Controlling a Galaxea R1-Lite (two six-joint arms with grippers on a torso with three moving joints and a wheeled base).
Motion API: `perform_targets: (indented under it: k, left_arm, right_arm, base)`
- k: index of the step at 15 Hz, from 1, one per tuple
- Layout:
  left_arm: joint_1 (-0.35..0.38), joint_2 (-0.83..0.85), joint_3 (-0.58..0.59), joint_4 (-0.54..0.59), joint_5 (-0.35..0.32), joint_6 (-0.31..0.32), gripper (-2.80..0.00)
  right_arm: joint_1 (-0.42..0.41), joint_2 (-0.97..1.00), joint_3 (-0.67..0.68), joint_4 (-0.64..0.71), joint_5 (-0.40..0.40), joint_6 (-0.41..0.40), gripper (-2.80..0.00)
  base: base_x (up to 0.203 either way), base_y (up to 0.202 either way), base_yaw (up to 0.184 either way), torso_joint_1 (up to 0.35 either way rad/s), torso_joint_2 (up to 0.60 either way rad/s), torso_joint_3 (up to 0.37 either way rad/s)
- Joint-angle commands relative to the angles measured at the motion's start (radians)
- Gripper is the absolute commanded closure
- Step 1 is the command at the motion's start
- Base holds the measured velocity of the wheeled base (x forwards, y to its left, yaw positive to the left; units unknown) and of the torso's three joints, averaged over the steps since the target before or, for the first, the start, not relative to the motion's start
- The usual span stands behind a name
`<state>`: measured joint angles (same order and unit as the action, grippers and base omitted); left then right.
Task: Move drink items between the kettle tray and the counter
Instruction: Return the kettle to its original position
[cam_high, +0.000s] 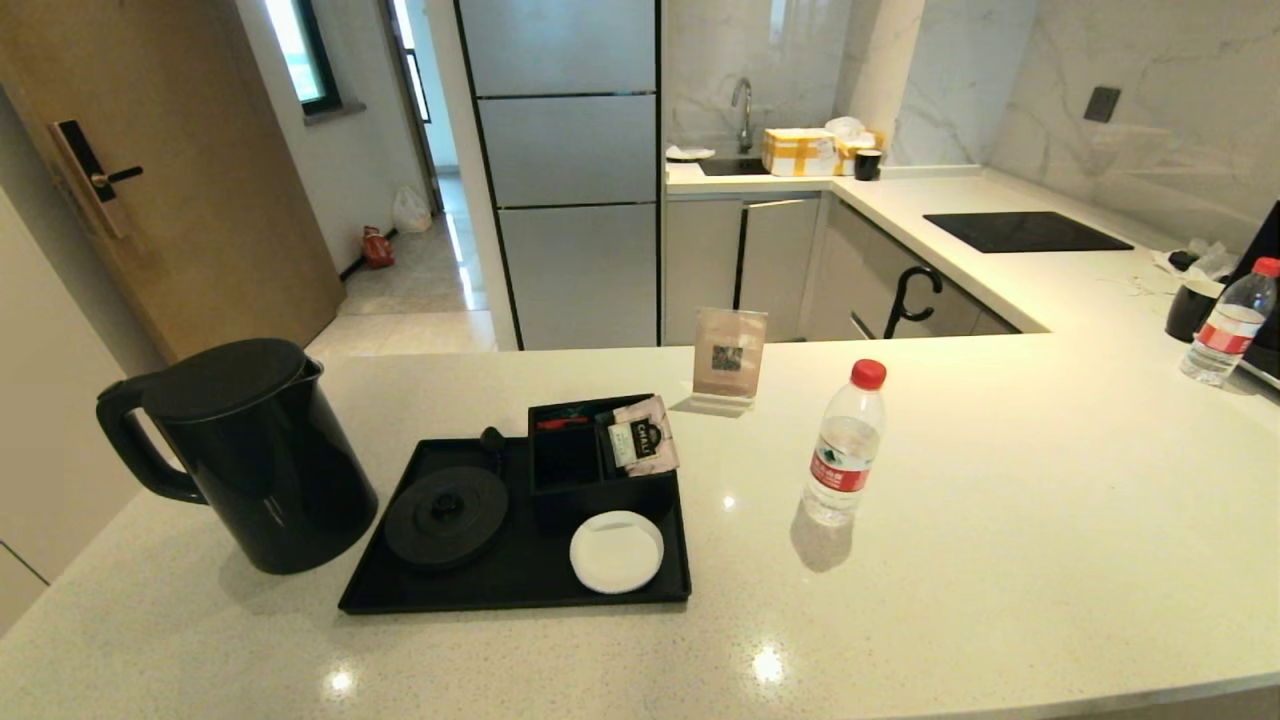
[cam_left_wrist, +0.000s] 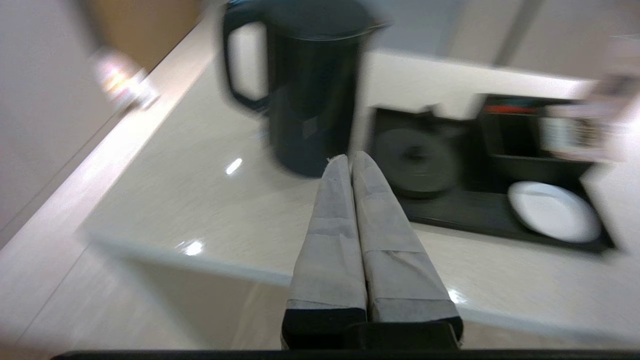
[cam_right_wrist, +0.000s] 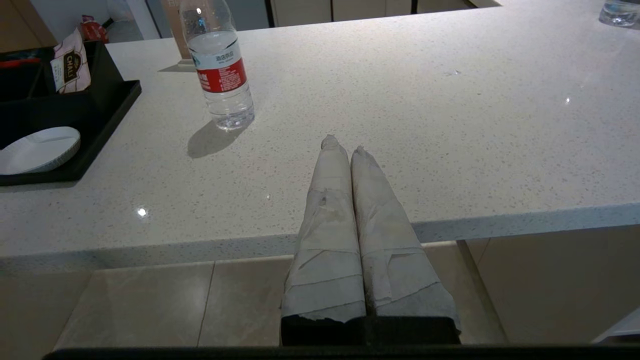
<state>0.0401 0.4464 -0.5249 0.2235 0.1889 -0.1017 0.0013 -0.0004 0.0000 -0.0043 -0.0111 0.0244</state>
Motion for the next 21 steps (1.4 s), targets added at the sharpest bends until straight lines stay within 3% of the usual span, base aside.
perform_targets:
  k: [1, 3, 6, 9, 12, 15, 16, 21]
  left_arm:
    - [0.07, 0.351, -0.03, -0.037, 0.033, -0.009, 0.0]
    - [0.169, 0.606, -0.043, -0.121, 0.05, -0.009, 0.0]
    - [0.389, 0.838, -0.043, -0.355, -0.186, 0.071, 0.0]
    - [0.517, 1.01, -0.023, -0.631, -0.324, 0.175, 0.0]
    - [0.626, 1.274, -0.01, -0.984, -0.417, 0.262, 0.0]
    - [0.668, 1.391, -0.039, -1.128, -0.46, 0.349, 0.0]
    - [0.668, 1.391, -0.04, -1.128, -0.461, 0.35, -2.8]
    - [0.643, 1.384, -0.047, -1.127, -0.485, 0.352, -2.8]
  right_arm:
    - [0.0, 0.002, 0.0, 0.0, 0.0, 0.0, 0.0]
    - [0.0, 0.002, 0.0, 0.0, 0.0, 0.0, 0.0]
    - [0.0, 0.002, 0.0, 0.0, 0.0, 0.0, 0.0]
    - [0.0, 0.002, 0.0, 0.0, -0.001, 0.0, 0.0]
    - [0.0, 0.002, 0.0, 0.0, 0.0, 0.0, 0.0]
    - [0.0, 0.002, 0.0, 0.0, 0.0, 0.0, 0.0]
    - [0.0, 0.002, 0.0, 0.0, -0.001, 0.0, 0.0]
    - [0.0, 0.002, 0.0, 0.0, -0.001, 0.0, 0.0]
  base:
    - [0.0, 0.0, 0.0, 0.0, 0.0, 0.0]
    - [0.0, 0.0, 0.0, 0.0, 0.0, 0.0]
    - [0.0, 0.0, 0.0, 0.0, 0.0, 0.0]
    - [0.0, 0.0, 0.0, 0.0, 0.0, 0.0]
    - [0.0, 0.0, 0.0, 0.0, 0.0, 0.0]
    - [0.0, 0.0, 0.0, 0.0, 0.0, 0.0]
    - [0.0, 0.0, 0.0, 0.0, 0.0, 0.0]
    - [0.0, 0.0, 0.0, 0.0, 0.0, 0.0]
